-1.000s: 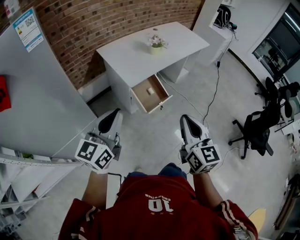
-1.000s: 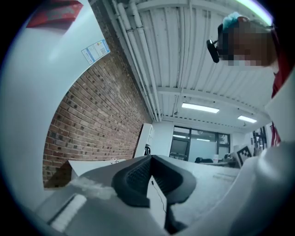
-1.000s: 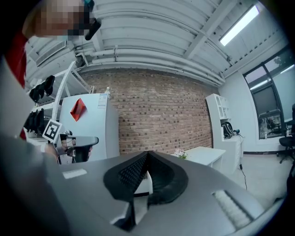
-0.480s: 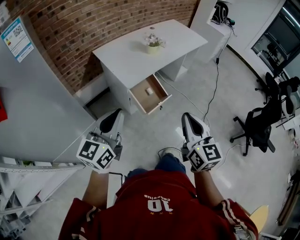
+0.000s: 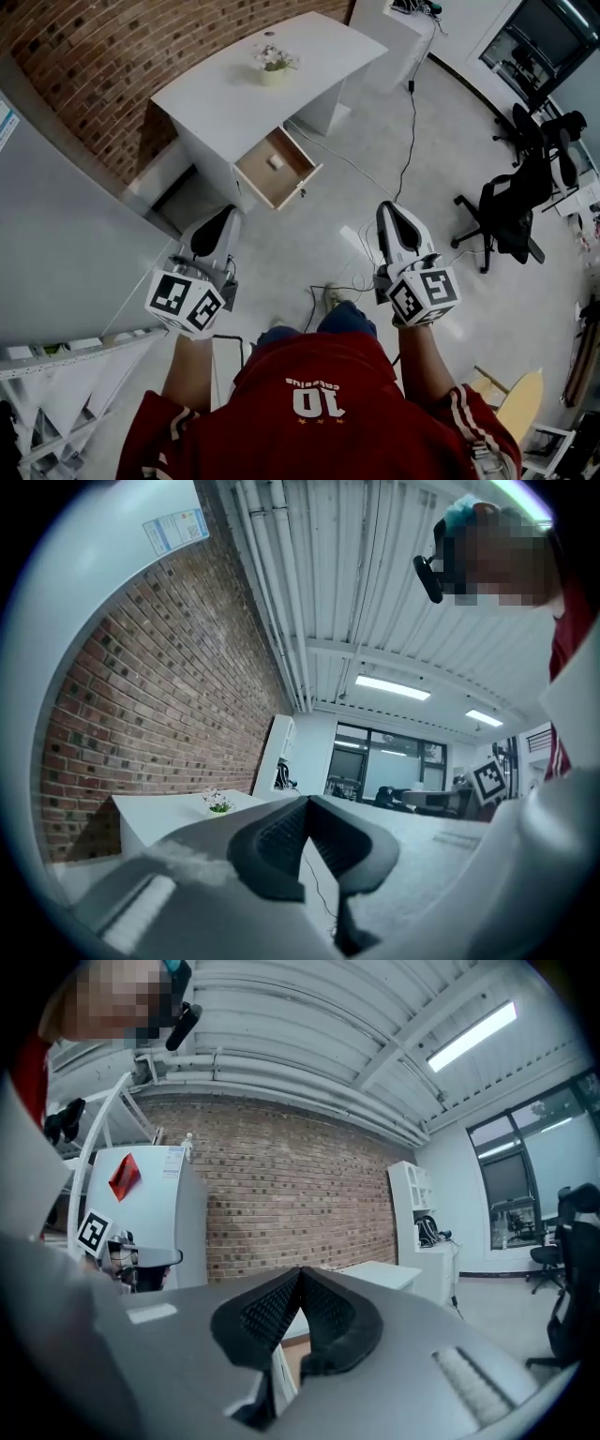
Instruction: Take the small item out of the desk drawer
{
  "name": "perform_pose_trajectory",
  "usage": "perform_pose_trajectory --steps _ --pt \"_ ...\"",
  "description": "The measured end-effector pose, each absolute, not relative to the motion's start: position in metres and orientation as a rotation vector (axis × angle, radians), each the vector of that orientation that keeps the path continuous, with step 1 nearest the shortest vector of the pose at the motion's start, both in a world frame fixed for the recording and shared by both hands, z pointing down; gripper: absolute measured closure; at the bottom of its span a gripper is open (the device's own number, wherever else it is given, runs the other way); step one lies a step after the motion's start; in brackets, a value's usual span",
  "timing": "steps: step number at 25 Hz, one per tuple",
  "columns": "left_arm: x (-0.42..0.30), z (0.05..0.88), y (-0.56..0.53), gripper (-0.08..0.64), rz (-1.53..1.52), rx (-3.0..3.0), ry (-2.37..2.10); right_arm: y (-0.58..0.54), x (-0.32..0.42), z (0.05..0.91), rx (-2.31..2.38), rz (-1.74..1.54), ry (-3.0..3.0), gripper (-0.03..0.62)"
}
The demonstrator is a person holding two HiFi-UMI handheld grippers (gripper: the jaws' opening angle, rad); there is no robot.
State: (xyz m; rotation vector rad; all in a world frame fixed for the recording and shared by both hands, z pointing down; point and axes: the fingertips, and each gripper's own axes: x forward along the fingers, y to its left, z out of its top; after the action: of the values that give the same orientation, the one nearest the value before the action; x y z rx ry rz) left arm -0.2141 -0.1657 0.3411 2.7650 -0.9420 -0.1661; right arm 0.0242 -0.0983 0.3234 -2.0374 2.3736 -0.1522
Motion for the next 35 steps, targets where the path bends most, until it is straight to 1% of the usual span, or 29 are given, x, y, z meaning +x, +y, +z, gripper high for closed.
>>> perform_pose_trajectory --steps 4,10,14,19,26,35 --pt "-0.21 0.345 -0.153 0.557 -0.164 2.761 -0.908 -0.077 0.038 0.328 -2.098 -0.188 2.328 0.589" --pt "-0.212 0.34 -0.145 0.557 -0.17 2.771 -0.91 -0.072 0.026 0.319 -2.069 -0.175 2.372 0.589" --pt "-0.199 0.348 -0.148 0.557 -0.186 2.767 -0.897 -0.063 0.036 0.329 -2.097 -0.204 2.371 0.589" --pt "-0.179 0.37 -0.156 0.557 -0.108 2.771 -0.909 -0.065 0.053 0.336 -2.1 -0.213 2.36 0.589" --pt "-0.147 0.393 -0.187 0.557 -0.043 2.757 -0.966 -0.12 0.062 0.345 -1.978 -0.179 2.433 0.589" --pt "-0.09 0.427 -0.3 0.557 0.043 2.795 -1.04 -0.258 0.103 0.382 -1.86 -0.201 2.511 0.589"
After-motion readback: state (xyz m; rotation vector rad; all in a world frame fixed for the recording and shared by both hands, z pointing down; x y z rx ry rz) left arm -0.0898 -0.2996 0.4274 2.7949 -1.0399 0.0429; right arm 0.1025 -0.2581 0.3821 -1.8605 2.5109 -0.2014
